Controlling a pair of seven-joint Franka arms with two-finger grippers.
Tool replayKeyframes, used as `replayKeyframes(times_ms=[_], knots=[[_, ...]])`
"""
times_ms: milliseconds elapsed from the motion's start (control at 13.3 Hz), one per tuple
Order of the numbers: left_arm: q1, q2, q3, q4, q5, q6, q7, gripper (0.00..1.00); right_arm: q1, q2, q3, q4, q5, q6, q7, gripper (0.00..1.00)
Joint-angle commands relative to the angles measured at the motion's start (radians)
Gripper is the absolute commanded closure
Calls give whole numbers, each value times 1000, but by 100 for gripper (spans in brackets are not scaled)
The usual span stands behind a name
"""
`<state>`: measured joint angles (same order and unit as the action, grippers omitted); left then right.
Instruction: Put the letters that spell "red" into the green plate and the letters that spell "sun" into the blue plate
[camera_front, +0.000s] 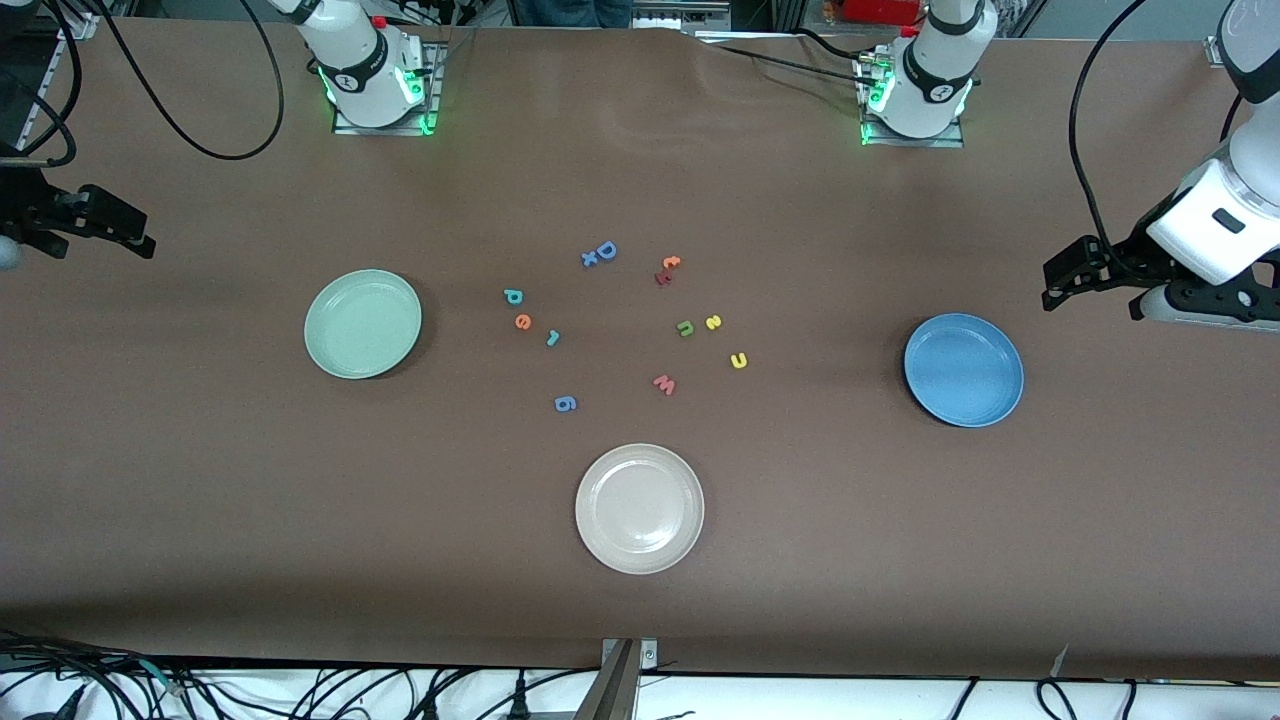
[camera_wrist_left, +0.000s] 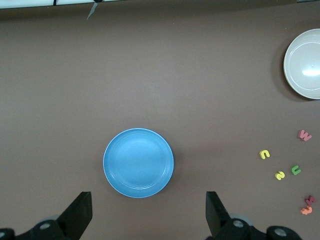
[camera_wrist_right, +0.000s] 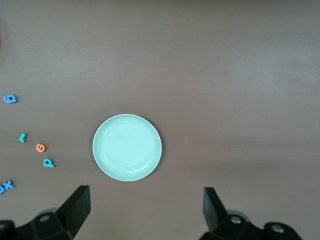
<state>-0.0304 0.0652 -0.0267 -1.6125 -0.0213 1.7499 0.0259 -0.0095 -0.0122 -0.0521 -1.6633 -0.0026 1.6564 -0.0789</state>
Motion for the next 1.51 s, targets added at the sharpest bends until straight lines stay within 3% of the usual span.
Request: replayKeyframes(times_ms=[0, 226, 1433], knots=[[6, 4, 2, 51, -25, -47, -1, 0, 6, 11, -5, 28, -3, -24, 1, 0], [44, 4, 5, 72, -25, -67, 3, 0, 6, 11, -5, 28, -3, -24, 1, 0], [46, 4, 2, 79, -26, -148, -3, 0, 6, 11, -5, 28, -3, -24, -1, 0]])
